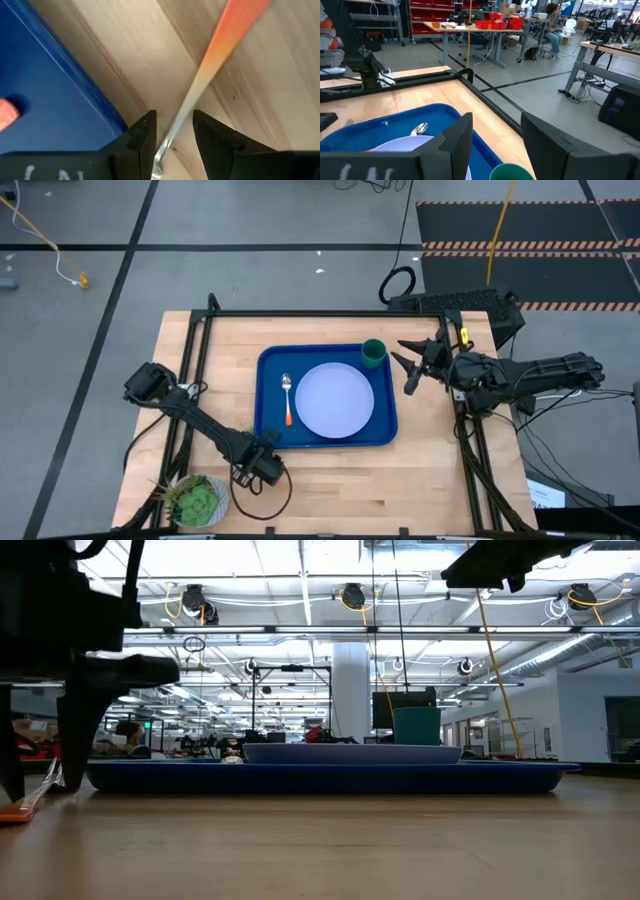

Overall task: Pick and place plate/cup/fork/spoon on tray
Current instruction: Put the orange fork to the left of the orange spoon on the blue serving tray

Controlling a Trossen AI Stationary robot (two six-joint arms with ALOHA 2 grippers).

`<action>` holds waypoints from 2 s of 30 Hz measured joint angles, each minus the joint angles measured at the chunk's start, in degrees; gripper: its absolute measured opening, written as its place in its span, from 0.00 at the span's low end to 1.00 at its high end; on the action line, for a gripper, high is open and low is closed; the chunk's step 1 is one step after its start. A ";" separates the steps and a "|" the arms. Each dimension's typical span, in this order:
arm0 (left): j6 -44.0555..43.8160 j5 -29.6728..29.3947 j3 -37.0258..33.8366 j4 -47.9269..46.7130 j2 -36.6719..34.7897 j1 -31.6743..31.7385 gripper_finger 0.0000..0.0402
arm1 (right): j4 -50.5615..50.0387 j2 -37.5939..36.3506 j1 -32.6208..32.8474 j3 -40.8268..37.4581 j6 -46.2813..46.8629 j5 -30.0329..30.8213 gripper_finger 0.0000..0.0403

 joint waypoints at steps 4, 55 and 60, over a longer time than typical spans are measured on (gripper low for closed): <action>1.66 1.12 -2.61 2.93 -0.32 0.38 0.33 | -0.04 0.02 0.00 0.00 0.06 0.00 0.40; 36.09 -9.60 19.09 -19.94 0.22 11.01 0.03 | -0.04 0.02 0.00 0.00 -2.78 4.31 0.40; 36.31 -10.21 19.09 -19.25 0.22 16.19 0.05 | -0.44 0.02 0.00 0.00 -2.78 4.30 0.40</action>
